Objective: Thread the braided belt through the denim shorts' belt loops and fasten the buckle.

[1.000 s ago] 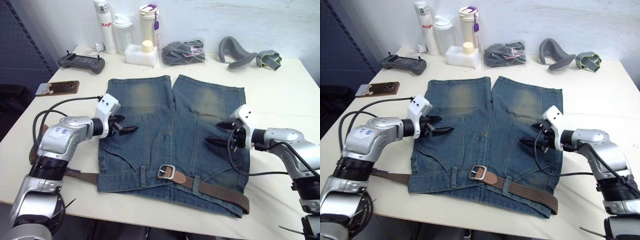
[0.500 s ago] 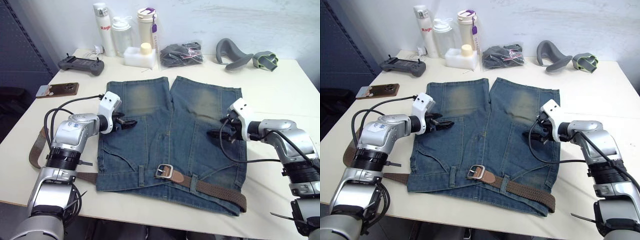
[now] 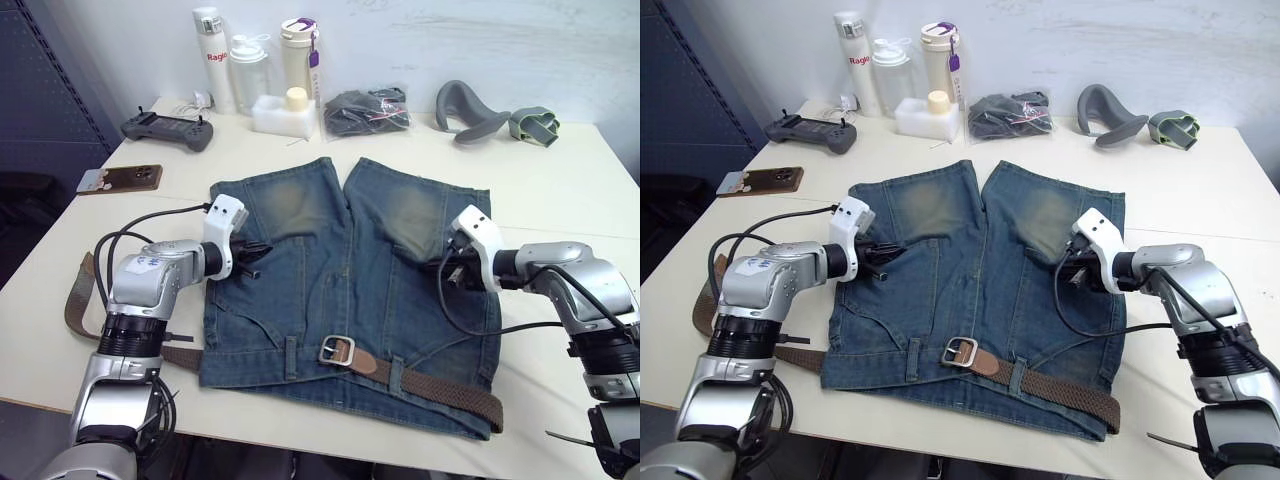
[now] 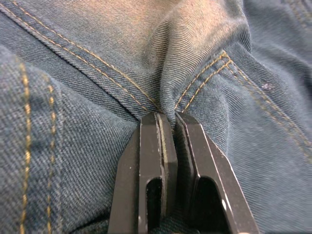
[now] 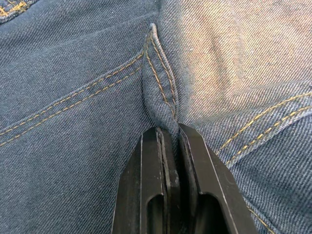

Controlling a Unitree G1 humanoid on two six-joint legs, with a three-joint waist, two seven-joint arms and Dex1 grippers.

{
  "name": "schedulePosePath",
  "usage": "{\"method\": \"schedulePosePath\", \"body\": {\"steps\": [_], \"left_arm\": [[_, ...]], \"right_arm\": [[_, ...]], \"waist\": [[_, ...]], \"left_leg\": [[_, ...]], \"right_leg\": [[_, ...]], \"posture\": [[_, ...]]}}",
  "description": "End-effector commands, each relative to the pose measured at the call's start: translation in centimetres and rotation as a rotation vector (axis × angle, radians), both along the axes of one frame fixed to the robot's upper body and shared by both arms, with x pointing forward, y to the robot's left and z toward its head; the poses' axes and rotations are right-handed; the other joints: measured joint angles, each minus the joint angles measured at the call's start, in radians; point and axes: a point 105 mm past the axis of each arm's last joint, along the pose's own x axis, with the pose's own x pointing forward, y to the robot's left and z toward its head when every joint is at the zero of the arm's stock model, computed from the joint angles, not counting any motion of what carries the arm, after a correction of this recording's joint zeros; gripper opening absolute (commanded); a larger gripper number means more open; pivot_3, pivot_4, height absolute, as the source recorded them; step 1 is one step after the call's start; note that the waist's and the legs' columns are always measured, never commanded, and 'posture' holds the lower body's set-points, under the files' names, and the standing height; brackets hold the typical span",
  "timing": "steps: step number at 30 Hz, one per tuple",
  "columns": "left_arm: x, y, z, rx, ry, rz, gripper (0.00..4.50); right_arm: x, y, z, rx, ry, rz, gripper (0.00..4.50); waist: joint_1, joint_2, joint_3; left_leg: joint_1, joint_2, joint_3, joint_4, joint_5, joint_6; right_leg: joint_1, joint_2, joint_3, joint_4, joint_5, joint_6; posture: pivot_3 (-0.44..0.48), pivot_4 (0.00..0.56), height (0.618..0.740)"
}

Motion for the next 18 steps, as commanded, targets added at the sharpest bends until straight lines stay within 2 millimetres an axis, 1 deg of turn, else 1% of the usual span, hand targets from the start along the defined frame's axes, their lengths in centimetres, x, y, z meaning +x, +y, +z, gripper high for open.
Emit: {"method": "schedulePosePath", "body": {"steps": [1, 3, 5, 7, 8, 10, 13, 15, 16, 17, 18], "left_arm": [[0.4, -2.1, 1.4, -0.067, -0.033, -0.030, 0.00], [1.6, -2.5, 2.1, -0.071, -0.070, 0.002, 0.00], [3.4, -2.7, 2.7, -0.068, -0.112, 0.044, 0.00], [4.7, -3.2, 3.0, -0.048, -0.141, 0.049, 0.00], [5.3, -3.4, 3.3, -0.043, -0.156, 0.056, 0.00], [6.7, -3.5, 3.8, -0.025, -0.191, 0.069, 0.00], [8.2, -3.2, 4.2, 0.014, -0.234, 0.105, 0.00], [8.8, -2.8, 4.3, 0.028, -0.256, 0.123, 0.00], [8.8, -2.8, 4.5, 0.007, -0.251, 0.120, 0.00], [8.7, -2.8, 4.7, -0.007, -0.245, 0.112, 0.87], [8.6, -2.8, 4.8, -0.016, -0.240, 0.104, 1.17]], "right_arm": [[2.9, -1.2, 4.5, -0.097, -0.225, -0.061, 0.04], [4.8, -1.9, 5.9, -0.141, -0.313, -0.110, 0.04], [6.8, -2.6, 6.8, -0.218, -0.392, -0.158, 0.04], [8.3, -2.3, 7.3, -0.224, -0.418, -0.179, 0.04], [9.0, -2.0, 7.5, -0.219, -0.425, -0.185, 0.04], [10.1, -1.8, 7.2, -0.267, -0.445, -0.194, 0.04], [11.2, -2.3, 7.1, -0.301, -0.489, -0.253, 0.04], [11.5, -2.7, 7.2, -0.301, -0.497, -0.269, 0.89], [11.5, -2.7, 7.4, -0.293, -0.502, -0.269, 1.26], [11.5, -2.7, 7.8, -0.281, -0.509, -0.266, 1.72], [11.5, -2.7, 8.1, -0.272, -0.514, -0.262, 2.13]], "waist": [[0.001, 0.002, 0.003], [0.000, 0.001, 0.006], [-0.001, 0.000, 0.009], [-0.003, -0.003, 0.011], [-0.004, -0.003, 0.011], [-0.009, -0.003, 0.012], [-0.021, -0.003, 0.012], [-0.026, -0.003, 0.012], [-0.028, -0.003, 0.012], [-0.030, -0.003, 0.012], [-0.030, -0.003, 0.012]], "left_leg": [[-0.001, -0.001, 0.000, 0.000, 0.001, 0.000], [-0.002, -0.003, 0.000, 0.000, 0.002, 0.000], [-0.002, -0.003, 0.000, 0.000, 0.003, 0.000], [-0.003, -0.003, 0.000, -0.001, 0.004, -0.001], [-0.004, -0.003, 0.000, -0.001, 0.004, -0.001], [-0.005, -0.003, 0.000, -0.001, 0.004, -0.002], [-0.006, -0.003, -0.001, -0.002, 0.004, -0.002], [-0.006, -0.005, -0.002, -0.002, 0.004, -0.002], [-0.006, -0.006, -0.003, -0.002, 0.004, -0.002], [-0.006, -0.007, -0.003, -0.003, 0.004, -0.002], [-0.006, -0.008, -0.003, -0.003, 0.004, -0.002]], "right_leg": [[-0.001, -0.001, 0.000, 0.000, 0.001, 0.001], [-0.002, -0.002, 0.000, 0.000, 0.001, 0.003], [-0.003, -0.002, 0.000, 0.000, 0.002, 0.003], [-0.004, -0.002, 0.000, 0.001, 0.003, 0.005], [-0.004, -0.002, 0.000, 0.001, 0.003, 0.006], [-0.006, -0.001, 0.000, 0.002, 0.003, 0.006], [-0.007, -0.001, 0.000, 0.003, 0.004, 0.007], [-0.007, -0.001, 0.000, 0.004, 0.004, 0.007], [-0.008, -0.001, 0.001, 0.004, 0.004, 0.008], [-0.008, -0.001, 0.002, 0.005, 0.004, 0.008], [-0.009, -0.001, 0.004, 0.005, 0.004, 0.008]], "posture": [[0.000, 0.150, 0.631], [0.000, 0.150, 0.631], [0.000, 0.150, 0.631], [0.000, 0.150, 0.631], [0.000, 0.150, 0.631], [0.000, 0.150, 0.631], [0.000, 0.150, 0.631], [0.000, 0.150, 0.631], [0.000, 0.150, 0.631], [0.000, 0.150, 0.631], [0.000, 0.150, 0.631]]}}
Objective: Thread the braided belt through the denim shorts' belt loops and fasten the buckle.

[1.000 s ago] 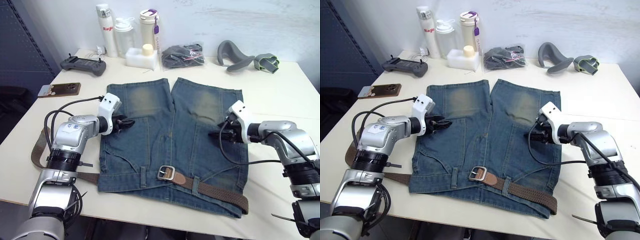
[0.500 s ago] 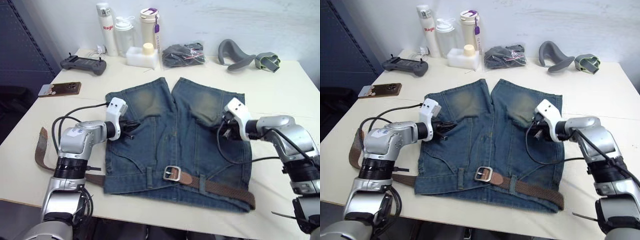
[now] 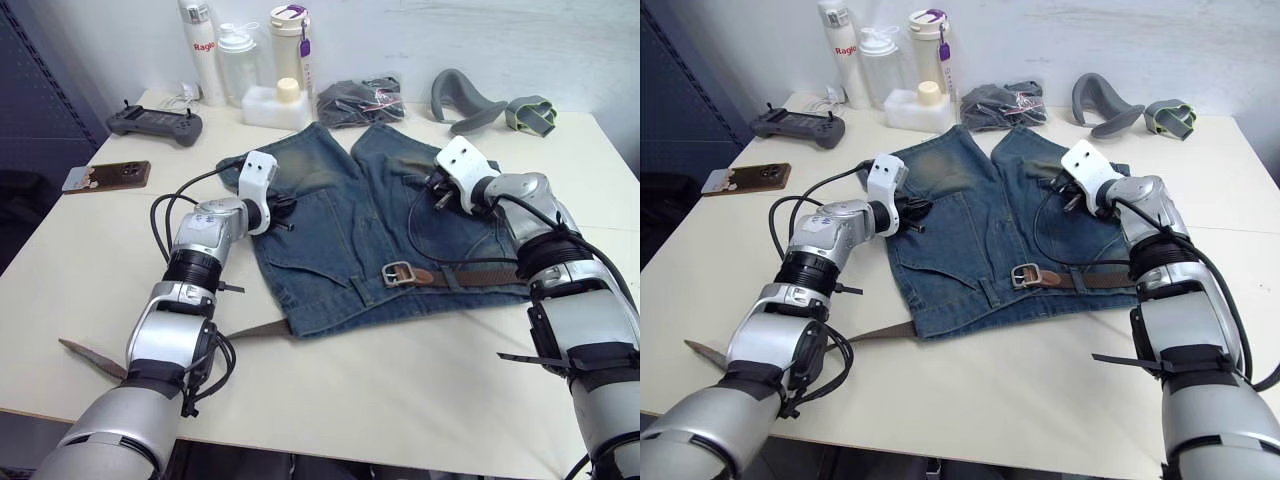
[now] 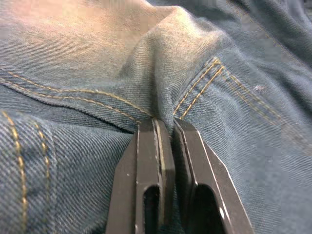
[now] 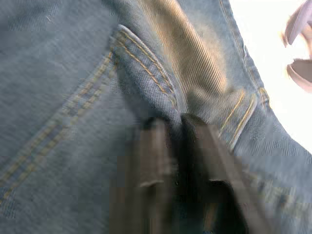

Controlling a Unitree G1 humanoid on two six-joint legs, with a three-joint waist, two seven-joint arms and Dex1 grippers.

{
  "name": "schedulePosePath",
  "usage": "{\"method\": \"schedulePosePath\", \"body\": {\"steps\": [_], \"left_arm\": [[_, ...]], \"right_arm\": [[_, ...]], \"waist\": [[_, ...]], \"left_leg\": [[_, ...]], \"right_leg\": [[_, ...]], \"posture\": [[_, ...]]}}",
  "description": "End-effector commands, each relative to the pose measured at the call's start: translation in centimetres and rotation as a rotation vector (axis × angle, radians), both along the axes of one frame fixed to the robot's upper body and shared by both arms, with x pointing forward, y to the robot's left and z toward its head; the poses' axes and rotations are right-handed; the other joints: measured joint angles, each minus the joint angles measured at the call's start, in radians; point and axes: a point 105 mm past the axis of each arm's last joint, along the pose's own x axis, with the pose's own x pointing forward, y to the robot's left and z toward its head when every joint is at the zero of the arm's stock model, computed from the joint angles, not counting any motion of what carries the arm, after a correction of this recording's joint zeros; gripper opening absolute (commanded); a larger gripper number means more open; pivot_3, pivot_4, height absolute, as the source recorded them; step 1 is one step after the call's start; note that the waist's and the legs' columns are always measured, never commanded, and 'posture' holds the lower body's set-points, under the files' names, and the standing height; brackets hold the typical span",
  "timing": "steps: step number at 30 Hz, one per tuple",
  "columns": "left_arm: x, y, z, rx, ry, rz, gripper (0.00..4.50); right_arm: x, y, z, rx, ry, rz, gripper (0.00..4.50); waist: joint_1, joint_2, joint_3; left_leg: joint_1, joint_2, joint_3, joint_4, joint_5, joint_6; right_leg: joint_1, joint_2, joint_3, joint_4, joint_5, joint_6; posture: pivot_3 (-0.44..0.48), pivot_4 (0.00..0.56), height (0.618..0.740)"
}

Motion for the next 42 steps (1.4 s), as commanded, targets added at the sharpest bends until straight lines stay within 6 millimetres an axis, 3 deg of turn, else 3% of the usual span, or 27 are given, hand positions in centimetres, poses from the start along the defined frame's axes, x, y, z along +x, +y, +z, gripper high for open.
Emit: {"method": "schedulePosePath", "body": {"steps": [1, 5, 8, 12, 14, 16, 22, 24, 27, 28, 29, 31, 33, 36, 39, 42], "left_arm": [[-0.3, 0.2, 2.3, -0.031, -0.047, -0.029, 1.64], [-3.0, 1.7, 3.9, -0.081, -0.018, -0.047, 3.22], [-6.3, 3.7, 5.9, -0.169, 0.014, -0.011, 4.47], [-10.4, 6.0, 7.6, -0.323, 0.092, 0.051, 4.47], [-12.8, 9.2, 7.9, -0.323, 0.041, 0.146, 4.47], [-14.8, 11.1, 8.1, -0.292, -0.004, 0.182, 4.47], [-23.0, 15.8, 6.4, -0.202, 0.035, 0.333, 4.47], [-25.8, 16.6, 6.3, -0.229, 0.077, 0.446, 4.47], [-31.2, 17.9, 4.1, -0.276, 0.125, 0.697, 4.47], [-32.7, 18.0, 3.6, -0.277, 0.140, 0.769, 4.47], [-33.6, 17.9, 3.2, -0.290, 0.148, 0.827, 4.47], [-34.8, 17.6, 2.4, -0.337, 0.160, 0.964, 4.47], [-35.4, 17.2, 1.6, -0.403, 0.182, 1.062, 4.47], [-35.6, 17.1, -0.2, -0.462, 0.267, 1.172, 4.47], [-35.2, 17.9, -0.1, -0.490, 0.251, 1.267, 4.47], [-33.2, 17.2, -0.6, -0.580, 0.264, 1.272, 4.47]], "right_arm": [[0.2, -0.1, 3.6, 0.030, -0.092, 0.026, 2.62], [-0.7, 1.0, 6.1, 0.121, -0.080, 0.148, 4.36], [-2.9, 3.9, 7.4, 0.179, -0.014, 0.389, 4.50], [-7.6, 7.6, 6.9, 0.122, 0.104, 0.757, 4.50], [-11.6, 9.4, 6.1, 0.151, 0.285, 0.981, 4.50], [-14.0, 10.2, 5.6, 0.157, 0.395, 1.100, 4.50], [-16.5, 13.1, 4.6, 0.150, 0.472, 1.315, 4.50], [-16.7, 14.0, 4.6, 0.168, 0.492, 1.357, 4.50], [-16.6, 15.1, 4.2, 0.178, 0.515, 1.402, 4.50], [-16.6, 15.4, 4.2, 0.180, 0.517, 1.415, 4.50], [-16.6, 15.7, 4.2, 0.176, 0.516, 1.424, 4.50], [-16.4, 16.1, 3.8, 0.157, 0.513, 1.433, 4.50], [-16.2, 16.2, 3.4, 0.145, 0.512, 1.435, 4.50], [-16.2, 16.5, 3.6, 0.181, 0.508, 1.439, 4.50], [-16.2, 16.0, 3.7, 0.188, 0.511, 1.424, 4.50], [-15.9, 14.9, 3.8, 0.182, 0.508, 1.376, 4.50]], "waist": [[-0.002, 0.000, 0.000], [-0.023, 0.000, 0.000], [-0.032, 0.001, 0.001], [-0.031, 0.001, 0.001], [-0.030, 0.001, 0.001], [-0.032, 0.003, 0.003], [-0.023, 0.003, 0.007], [-0.022, 0.002, 0.007], [-0.019, 0.003, 0.007], [-0.022, 0.004, 0.006], [-0.041, 0.000, 0.004], [-0.060, -0.006, 0.000], [-0.054, 0.004, 0.000], [-0.039, 0.014, 0.001], [-0.015, 0.011, 0.002], [0.016, 0.014, 0.003]], "left_leg": [[0.000, -0.001, 0.000, 0.000, 0.000, 0.000], [-0.003, -0.004, -0.001, -0.004, 0.001, 0.000], [-0.002, -0.005, -0.001, -0.014, 0.005, -0.001], [0.002, -0.004, -0.010, -0.017, 0.007, -0.003], [0.005, -0.005, -0.012, -0.018, 0.008, -0.004], [0.010, -0.005, -0.012, -0.020, 0.008, -0.004], [0.015, -0.005, -0.020, -0.014, 0.007, -0.009], [0.013, -0.005, -0.021, -0.012, 0.006, -0.010], [0.009, -0.006, -0.018, -0.006, 0.001, -0.006], [0.007, -0.005, -0.016, -0.004, 0.000, -0.005], [0.001, -0.004, -0.012, 0.002, -0.003, -0.004], [0.000, -0.001, -0.009, 0.007, -0.019, 0.001], [0.008, -0.006, -0.006, 0.010, -0.027, 0.006], [0.008, -0.005, 0.004, 0.016, -0.035, 0.013], [0.008, -0.003, 0.005, 0.022, -0.039, 0.008], [0.007, -0.004, 0.005, 0.029, -0.041, 0.009]], "right_leg": [[-0.001, 0.000, 0.002, 0.000, 0.000, 0.000], [-0.009, 0.003, 0.014, 0.003, 0.000, 0.001], [-0.011, 0.006, 0.023, -0.001, 0.001, 0.002], [-0.008, 0.015, 0.029, -0.003, 0.001, 0.002], [-0.006, 0.018, 0.031, -0.003, 0.001, 0.002], [-0.002, 0.019, 0.032, -0.009, 0.001, 0.002], [0.003, 0.019, 0.031, -0.011, 0.003, 0.002], [0.002, 0.018, 0.030, -0.010, 0.003, -0.001], [-0.009, 0.016, 0.033, -0.008, 0.002, -0.004], [-0.010, 0.015, 0.033, -0.008, 0.000, -0.008], [-0.013, 0.013, 0.032, -0.005, -0.008, -0.023], [-0.018, 0.012, 0.027, -0.003, -0.008, -0.023], [-0.014, 0.006, 0.027, 0.000, -0.008, -0.023], [-0.016, -0.001, 0.025, 0.003, -0.009, -0.024], [-0.019, -0.001, 0.022, 0.003, -0.011, -0.027], [-0.021, -0.002, 0.021, 0.004, -0.014, -0.036]], "posture": [[0.000, 0.150, 0.631], [0.000, 0.150, 0.631], [0.000, 0.150, 0.631], [0.000, 0.150, 0.631], [0.000, 0.150, 0.631], [0.000, 0.150, 0.631], [0.000, 0.150, 0.631], [0.000, 0.150, 0.631], [0.000, 0.150, 0.631], [0.000, 0.150, 0.631], [0.000, 0.150, 0.631], [0.000, 0.150, 0.631], [0.000, 0.150, 0.631], [0.000, 0.150, 0.631], [0.000, 0.150, 0.631], [0.000, 0.150, 0.631]]}}
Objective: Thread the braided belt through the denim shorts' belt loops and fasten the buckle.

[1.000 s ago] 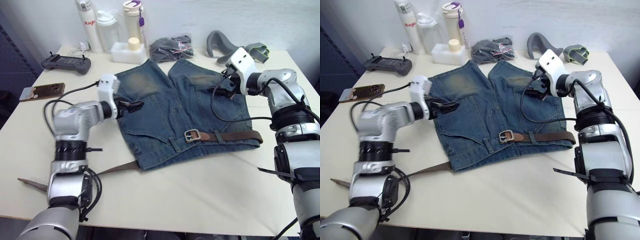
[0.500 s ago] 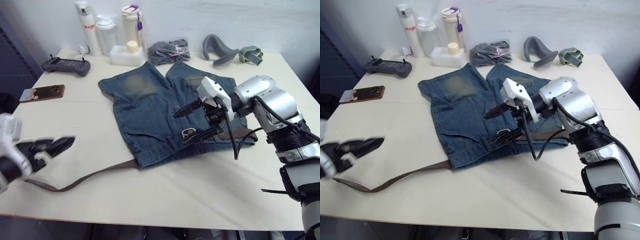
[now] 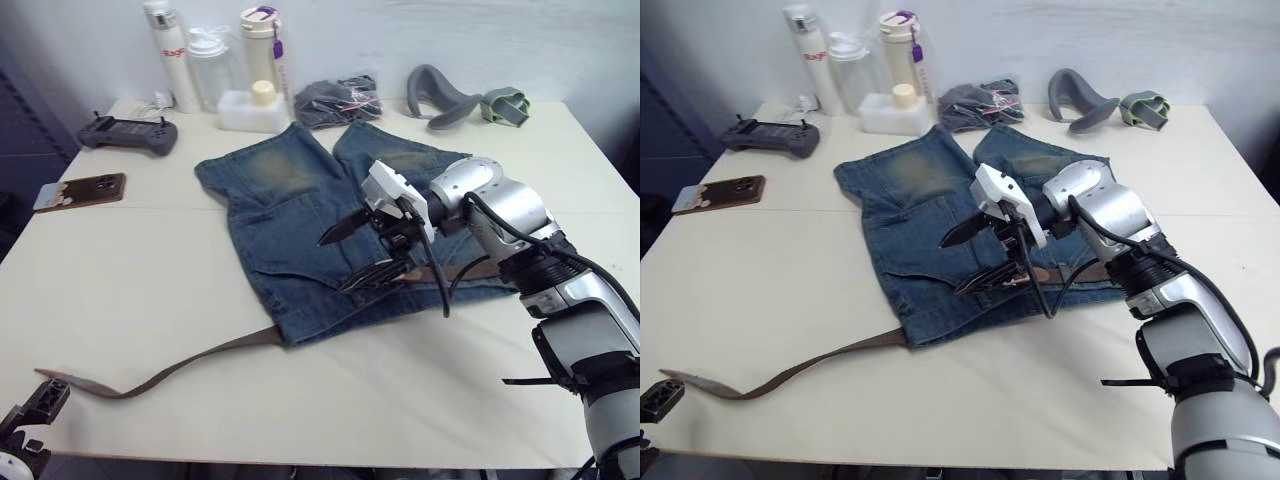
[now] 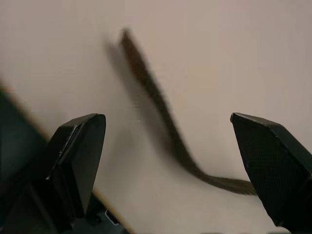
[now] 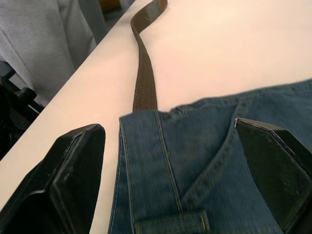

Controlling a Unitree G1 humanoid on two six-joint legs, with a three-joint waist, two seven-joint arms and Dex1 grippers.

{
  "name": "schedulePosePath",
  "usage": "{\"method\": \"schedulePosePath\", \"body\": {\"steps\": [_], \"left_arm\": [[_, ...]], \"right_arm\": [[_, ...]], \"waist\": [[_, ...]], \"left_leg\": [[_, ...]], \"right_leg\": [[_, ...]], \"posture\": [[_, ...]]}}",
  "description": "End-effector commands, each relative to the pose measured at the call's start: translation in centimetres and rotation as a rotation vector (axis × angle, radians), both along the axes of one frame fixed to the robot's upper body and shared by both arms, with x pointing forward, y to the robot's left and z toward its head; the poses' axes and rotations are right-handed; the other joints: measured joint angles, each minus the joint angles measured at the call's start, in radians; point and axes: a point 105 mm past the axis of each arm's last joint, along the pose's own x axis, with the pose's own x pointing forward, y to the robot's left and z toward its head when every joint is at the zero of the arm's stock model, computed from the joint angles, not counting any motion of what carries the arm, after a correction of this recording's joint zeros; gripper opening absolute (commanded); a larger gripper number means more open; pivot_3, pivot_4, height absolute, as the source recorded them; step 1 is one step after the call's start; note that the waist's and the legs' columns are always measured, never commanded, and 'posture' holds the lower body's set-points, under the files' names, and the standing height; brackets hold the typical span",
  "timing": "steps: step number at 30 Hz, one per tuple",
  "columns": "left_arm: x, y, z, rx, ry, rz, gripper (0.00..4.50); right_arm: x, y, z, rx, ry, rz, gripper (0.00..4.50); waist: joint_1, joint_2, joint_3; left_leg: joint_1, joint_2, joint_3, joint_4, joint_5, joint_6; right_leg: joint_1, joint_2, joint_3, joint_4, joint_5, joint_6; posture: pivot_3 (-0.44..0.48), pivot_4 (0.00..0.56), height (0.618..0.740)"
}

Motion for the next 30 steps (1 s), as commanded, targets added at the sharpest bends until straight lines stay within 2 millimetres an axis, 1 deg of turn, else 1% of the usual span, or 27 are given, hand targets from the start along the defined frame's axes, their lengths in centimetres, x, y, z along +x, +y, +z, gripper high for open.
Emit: {"method": "schedulePosePath", "body": {"steps": [1, 4, 6, 7, 8, 9, 11, 14, 16, 19, 20, 21, 22, 23, 24, 25, 26, 27, 28, 29, 30], "left_arm": [[2.4, -2.0, 0.1, -0.072, -0.051, -0.012, 4.47], [4.7, -3.0, -0.8, -0.128, -0.065, -0.033, 4.47], [5.7, -3.3, -1.1, -0.140, -0.069, -0.030, 4.47], [5.9, -3.3, -1.7, -0.144, -0.045, -0.020, 4.47], [5.9, -3.3, -2.3, -0.148, -0.016, -0.003, 4.47], [6.1, -3.1, -3.1, -0.152, 0.012, 0.016, 4.47], [6.4, -2.9, -3.8, -0.155, 0.036, 0.035, 4.47], [7.5, -3.1, -4.5, -0.166, 0.043, 0.037, 3.61], [8.2, -3.4, -4.6, -0.173, 0.041, 0.029, 2.75], [9.6, -3.5, -4.4, -0.150, 0.035, 0.004, 1.33], [10.0, -3.4, -4.2, -0.133, 0.029, -0.001, 0.81], [10.5, -3.2, -3.9, -0.108, 0.023, -0.011, 0.52], [11.2, -3.2, -3.5, -0.076, 0.011, -0.037, 0.02], [12.7, -3.1, -2.3, 0.018, -0.020, -0.115, 0.02], [13.7, -3.1, -1.4, 0.083, -0.038, -0.168, 0.02], [15.1, -3.6, -0.3, 0.176, -0.065, -0.267, 0.02], [16.6, -4.4, 1.1, 0.284, -0.104, -0.389, 0.02], [17.4, -5.0, 1.8, 0.349, -0.124, -0.468, 0.02], [18.5, -6.3, 3.1, 0.442, -0.172, -0.598, 0.02], [19.1, -7.1, 3.9, 0.498, -0.198, -0.678, 0.02], [19.8, -8.2, 4.8, 0.577, -0.224, -0.794, 0.02]], "right_arm": [[-0.5, -1.2, 1.0, -0.005, -0.021, 0.016, 4.50], [-1.0, -1.8, 1.9, -0.008, -0.023, -0.016, 4.50], [-1.2, -2.2, 2.4, -0.008, -0.026, -0.037, 4.50], [-1.2, -2.4, 2.6, -0.011, -0.035, -0.053, 4.50], [-1.1, -2.6, 2.7, -0.013, -0.045, -0.069, 4.50], [-1.1, -2.8, 2.8, -0.014, -0.053, -0.091, 4.50], [-1.1, -3.1, 3.0, -0.014, -0.065, -0.120, 4.50], [-0.7, -3.4, 3.1, -0.010, -0.088, -0.175, 4.50], [-0.7, -3.5, 3.3, -0.009, -0.100, -0.202, 4.50], [-0.7, -4.2, 3.5, -0.013, -0.109, -0.257, 4.50], [-0.8, -4.4, 3.5, -0.016, -0.113, -0.270, 4.50], [-0.9, -4.6, 3.4, -0.020, -0.115, -0.283, 4.50], [-0.9, -4.8, 3.3, -0.023, -0.117, -0.297, 4.50], [-1.0, -5.2, 3.4, -0.021, -0.127, -0.330, 4.50], [-1.1, -5.5, 3.4, -0.019, -0.133, -0.353, 4.50], [-1.2, -5.8, 3.4, -0.017, -0.141, -0.384, 4.50], [-1.3, -6.2, 3.4, -0.019, -0.155, -0.414, 4.50], [-1.4, -6.4, 3.3, -0.021, -0.164, -0.433, 4.50], [-1.4, -6.7, 3.1, -0.028, -0.178, -0.461, 4.50], [-1.5, -6.9, 3.0, -0.032, -0.187, -0.478, 4.50], [-1.6, -7.2, 2.8, -0.038, -0.209, -0.499, 4.50]], "waist": [[0.017, 0.003, 0.000], [0.029, 0.000, -0.001], [0.035, -0.001, -0.001], [0.036, -0.001, -0.002], [0.037, -0.001, -0.002], [0.035, 0.000, -0.002], [0.032, 0.000, -0.003], [0.036, 0.008, -0.005], [0.042, 0.008, -0.006], [0.059, 0.008, -0.006], [0.060, 0.008, -0.006], [0.061, 0.008, -0.006], [0.064, 0.007, -0.006], [0.066, 0.007, -0.006], [0.072, 0.005, -0.005], [0.074, 0.004, -0.004], [0.077, 0.003, -0.004], [0.075, 0.002, -0.004], [0.071, 0.003, -0.004], [0.069, 0.003, -0.004], [0.063, 0.003, -0.004]], "left_leg": [[0.000, -0.001, 0.000, 0.002, -0.001, 0.002], [0.001, -0.003, 0.000, 0.008, -0.004, 0.008], [0.002, -0.003, 0.000, 0.008, -0.004, 0.008], [0.003, -0.003, 0.000, 0.008, -0.003, 0.007], [0.003, -0.002, 0.000, 0.008, -0.001, 0.004], [0.004, 0.000, 0.000, 0.007, -0.001, 0.003], [0.003, 0.002, 0.000, 0.006, -0.001, 0.001], [0.004, 0.003, 0.000, 0.004, 0.000, 0.000], [0.004, 0.003, 0.000, 0.004, 0.001, -0.002], [0.003, 0.004, -0.002, 0.004, 0.002, -0.004], [0.003, 0.003, -0.003, 0.005, 0.002, -0.004], [0.003, 0.002, -0.004, 0.005, 0.002, -0.004], [0.003, 0.001, -0.005, 0.005, 0.002, -0.003], [0.004, -0.001, -0.007, 0.005, 0.002, -0.003], [0.003, -0.001, -0.008, 0.006, 0.002, -0.003], [0.002, -0.002, -0.010, 0.006, 0.002, -0.003], [0.001, -0.002, -0.013, 0.006, 0.002, -0.004], [0.000, -0.002, -0.015, 0.006, 0.003, -0.006], [-0.002, -0.002, -0.017, 0.006, 0.003, -0.007], [-0.002, -0.002, -0.017, 0.005, 0.003, -0.006], [-0.002, -0.003, -0.017, 0.004, 0.003, -0.006]], "right_leg": [[0.001, 0.000, 0.000, 0.001, 0.001, -0.001], [0.003, 0.002, 0.002, 0.008, 0.002, -0.004], [0.003, 0.003, 0.004, 0.010, 0.003, -0.003], [0.003, 0.003, 0.004, 0.010, 0.005, 0.000], [0.003, 0.004, 0.004, 0.010, 0.009, 0.009], [0.003, 0.004, 0.004, 0.010, 0.010, 0.010], [0.007, 0.004, 0.003, 0.011, 0.009, 0.011], [0.007, 0.004, 0.002, 0.010, 0.009, 0.011], [0.007, 0.004, 0.003, 0.010, 0.007, 0.014], [0.007, 0.004, 0.002, 0.009, 0.006, 0.012], [0.007, 0.004, 0.001, 0.009, 0.005, 0.011], [0.007, 0.004, 0.001, 0.009, 0.005, 0.011], [0.007, 0.004, 0.001, 0.008, 0.005, 0.011], [0.007, 0.004, 0.002, 0.008, 0.005, 0.011], [0.007, 0.005, 0.002, 0.008, 0.005, 0.012], [0.006, 0.006, 0.002, 0.008, 0.006, 0.013], [0.006, 0.007, 0.002, 0.008, 0.006, 0.013], [0.005, 0.009, 0.002, 0.008, 0.006, 0.013], [0.004, 0.011, 0.003, 0.008, 0.006, 0.012], [0.004, 0.011, 0.004, 0.008, 0.006, 0.013], [0.005, 0.012, 0.007, 0.009, 0.007, 0.015]], "posture": [[0.000, 0.150, 0.631], [0.000, 0.150, 0.631], [0.000, 0.150, 0.631], [0.000, 0.150, 0.631], [0.000, 0.150, 0.631], [0.000, 0.150, 0.631], [0.000, 0.150, 0.631], [0.000, 0.150, 0.631], [0.000, 0.150, 0.631], [0.000, 0.150, 0.631], [0.000, 0.150, 0.631], [0.000, 0.150, 0.631], [0.000, 0.150, 0.631], [0.000, 0.150, 0.631], [0.000, 0.150, 0.631], [0.000, 0.150, 0.631], [0.000, 0.150, 0.631], [0.000, 0.150, 0.631], [0.000, 0.150, 0.631], [0.000, 0.150, 0.631], [0.000, 0.150, 0.631]]}}
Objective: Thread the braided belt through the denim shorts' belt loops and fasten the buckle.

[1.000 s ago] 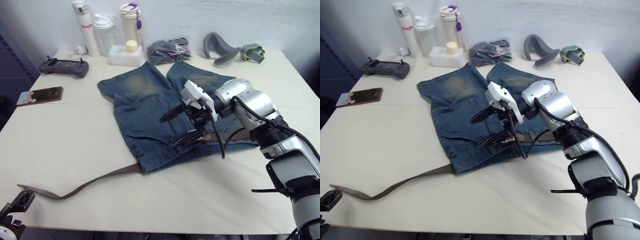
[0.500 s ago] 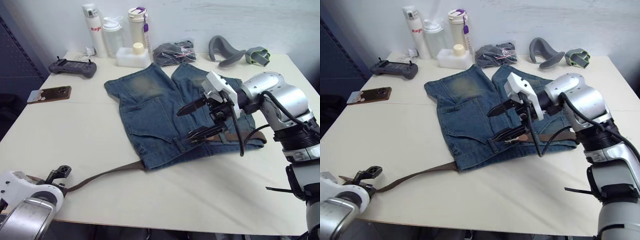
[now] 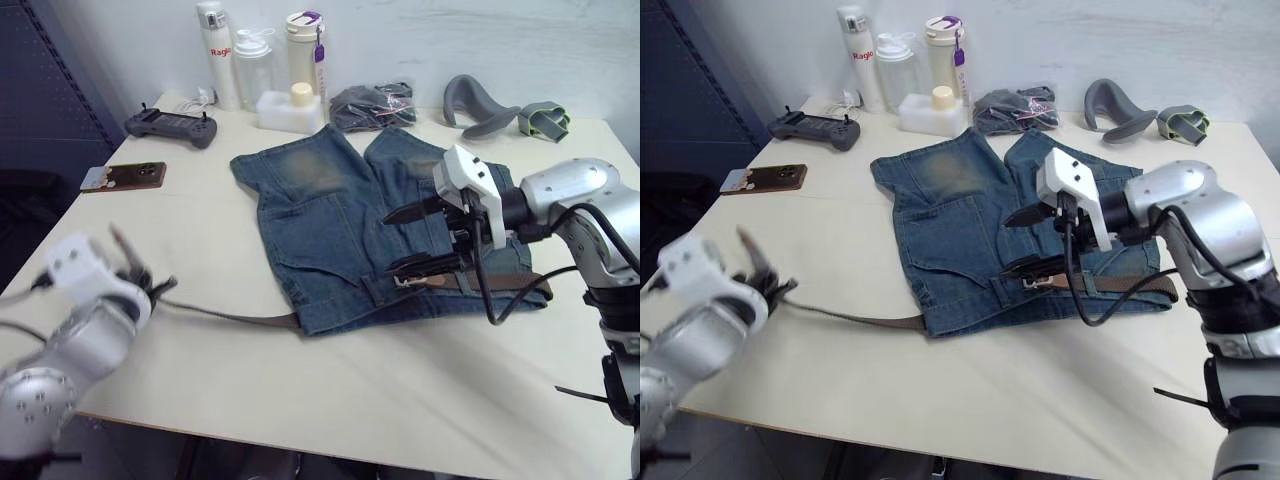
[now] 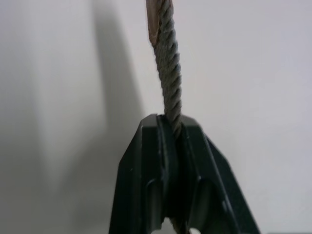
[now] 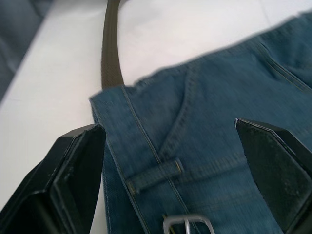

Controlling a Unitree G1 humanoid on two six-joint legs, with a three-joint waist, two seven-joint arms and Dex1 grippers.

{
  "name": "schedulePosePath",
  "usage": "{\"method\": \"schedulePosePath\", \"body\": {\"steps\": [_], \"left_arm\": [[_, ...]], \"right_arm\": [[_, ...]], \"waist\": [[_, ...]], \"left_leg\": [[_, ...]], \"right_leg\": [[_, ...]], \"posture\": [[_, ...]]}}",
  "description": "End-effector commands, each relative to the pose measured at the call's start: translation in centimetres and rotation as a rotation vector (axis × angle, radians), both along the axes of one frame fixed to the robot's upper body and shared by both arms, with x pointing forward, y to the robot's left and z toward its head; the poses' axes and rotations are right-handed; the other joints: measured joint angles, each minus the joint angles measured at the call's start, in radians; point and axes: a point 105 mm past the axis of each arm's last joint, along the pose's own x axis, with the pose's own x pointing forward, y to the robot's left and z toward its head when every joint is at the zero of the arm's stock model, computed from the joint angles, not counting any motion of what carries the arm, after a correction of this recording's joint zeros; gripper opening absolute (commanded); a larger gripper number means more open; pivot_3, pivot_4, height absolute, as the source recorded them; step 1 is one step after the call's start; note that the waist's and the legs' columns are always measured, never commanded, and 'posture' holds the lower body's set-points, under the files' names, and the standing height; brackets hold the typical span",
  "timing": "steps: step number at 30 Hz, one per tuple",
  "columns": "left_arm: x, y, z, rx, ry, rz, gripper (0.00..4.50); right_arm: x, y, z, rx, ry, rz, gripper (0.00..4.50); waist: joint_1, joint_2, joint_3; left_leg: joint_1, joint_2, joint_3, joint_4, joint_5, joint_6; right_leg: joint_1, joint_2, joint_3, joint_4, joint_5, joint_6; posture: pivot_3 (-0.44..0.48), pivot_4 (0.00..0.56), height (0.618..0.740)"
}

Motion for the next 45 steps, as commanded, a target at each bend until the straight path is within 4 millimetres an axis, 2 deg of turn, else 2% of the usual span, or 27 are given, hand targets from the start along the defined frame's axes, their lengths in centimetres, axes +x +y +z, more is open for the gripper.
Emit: {"method": "schedulePosePath", "body": {"steps": [1, 4, 7, 11, 14, 18, 22, 25, 30, 32, 37, 39, 43, 44, 45], "left_arm": [[1.7, -3.4, 2.1, 0.244, -0.067, -0.351, 0.02], [2.7, -5.0, 2.9, 0.390, -0.087, -0.539, 0.02], [3.8, -8.2, 3.7, 0.557, -0.144, -0.822, 0.02], [4.8, -11.3, 3.5, 0.725, -0.199, -1.085, 0.02], [5.6, -13.6, 3.5, 0.833, -0.258, -1.223, 0.02], [6.0, -15.4, 3.1, 0.957, -0.315, -1.338, 0.02], [5.9, -17.6, 3.0, 1.015, -0.386, -1.437, 0.02], [6.2, -18.1, 3.1, 1.026, -0.408, -1.456, 0.00], [6.2, -18.4, 3.5, 1.035, -0.432, -1.463, 0.00], [6.2, -18.3, 3.6, 1.034, -0.432, -1.458, 0.00], [6.7, -15.9, 4.3, 0.994, -0.404, -1.351, 0.00], [6.7, -14.9, 5.5, 0.778, -0.377, -1.298, 0.87], [7.1, -10.9, 8.6, 0.243, -0.278, -1.086, 2.52], [6.3, -10.0, 8.8, 0.127, -0.215, -1.080, 2.59], [4.9, -9.4, 8.7, 0.016, -0.147, -1.103, 3.35]], "right_arm": [[-0.5, -0.6, 1.0, -0.009, -0.119, -0.059, 4.50], [-0.6, -0.9, 0.8, -0.017, -0.177, -0.098, 4.50], [0.4, -0.9, 1.4, -0.015, -0.342, -0.164, 4.50], [1.3, 0.0, 2.3, -0.025, -0.553, -0.190, 4.50], [1.3, 1.0, 2.2, -0.035, -0.631, -0.168, 4.50], [1.6, 1.9, 2.1, -0.031, -0.675, -0.168, 4.50], [2.0, 3.0, 1.3, -0.065, -0.739, -0.138, 4.50], [2.4, 3.2, 0.7, -0.092, -0.764, -0.126, 3.68], [3.1, 3.5, -0.7, -0.146, -0.787, -0.102, 1.07], [3.3, 3.4, -0.8, -0.162, -0.806, -0.099, 0.18], [3.7, 3.1, -0.6, -0.163, -0.834, -0.089, 0.07], [4.0, 3.0, -0.8, -0.169, -0.846, -0.073, 0.00], [4.7, 2.8, -0.3, -0.170, -0.923, -0.060, 0.00], [4.7, 3.0, 0.1, -0.147, -0.962, -0.052, 0.00], [4.5, 3.1, 0.3, -0.118, -0.991, -0.046, 0.00]], "waist": [[-0.013, 0.000, 0.000], [-0.026, -0.001, -0.001], [-0.048, -0.001, 0.000], [-0.058, -0.003, 0.001], [-0.054, -0.007, 0.003], [-0.050, -0.010, 0.005], [-0.047, -0.012, 0.006], [-0.047, -0.012, 0.006], [-0.050, -0.012, 0.006], [-0.051, -0.012, 0.006], [-0.052, -0.012, 0.006], [-0.053, -0.012, 0.006], [-0.056, -0.012, 0.006], [-0.061, -0.012, 0.006], [-0.063, -0.012, 0.006]], "left_leg": [[0.000, 0.000, 0.000, -0.002, 0.000, 0.000], [0.002, 0.000, 0.000, -0.009, 0.001, 0.000], [0.003, 0.002, 0.000, -0.015, 0.001, -0.001], [0.004, 0.003, 0.001, -0.022, 0.004, -0.003], [0.004, 0.002, 0.001, -0.025, 0.010, -0.003], [0.003, 0.002, 0.000, -0.026, 0.015, -0.004], [0.002, 0.002, 0.000, -0.026, 0.020, -0.003], [0.001, 0.001, 0.000, -0.026, 0.022, -0.004], [0.001, 0.001, 0.000, -0.027, 0.023, -0.004], [0.001, 0.001, 0.000, -0.028, 0.023, -0.004], [0.002, 0.001, -0.001, -0.028, 0.023, -0.005], [0.002, 0.001, -0.001, -0.028, 0.023, -0.005], [0.002, 0.001, -0.003, -0.028, 0.025, -0.006], [0.003, 0.001, -0.004, -0.028, 0.025, -0.006], [0.003, 0.001, -0.005, -0.028, 0.026, -0.008]], "right_leg": [[0.000, 0.001, 0.002, 0.000, 0.001, 0.001], [0.003, 0.002, 0.006, -0.001, 0.001, 0.003], [0.001, 0.002, 0.005, -0.002, 0.001, 0.003], [0.002, 0.002, 0.004, -0.008, 0.001, 0.003], [0.003, 0.002, 0.004, -0.014, 0.003, 0.007], [0.003, 0.002, 0.003, -0.019, 0.009, 0.019], [0.004, 0.001, 0.003, -0.022, 0.012, 0.024], [0.004, 0.001, 0.003, -0.022, 0.013, 0.027], [0.003, 0.001, 0.003, -0.021, 0.014, 0.027], [0.002, 0.001, 0.003, -0.021, 0.014, 0.028], [0.002, 0.001, 0.002, -0.020, 0.014, 0.028], [0.002, 0.001, 0.002, -0.020, 0.014, 0.028], [0.002, 0.002, 0.002, -0.018, 0.014, 0.028], [0.003, 0.002, 0.002, -0.017, 0.014, 0.028], [0.002, 0.003, 0.002, -0.016, 0.014, 0.028]], "posture": [[0.000, 0.150, 0.631], [0.000, 0.150, 0.631], [0.000, 0.150, 0.631], [0.000, 0.150, 0.631], [0.000, 0.150, 0.631], [0.000, 0.150, 0.631], [0.000, 0.150, 0.631], [0.000, 0.150, 0.631], [0.000, 0.150, 0.631], [0.000, 0.150, 0.631], [0.000, 0.150, 0.631], [0.000, 0.150, 0.631], [0.000, 0.150, 0.631], [0.000, 0.150, 0.631], [0.000, 0.150, 0.631]]}}
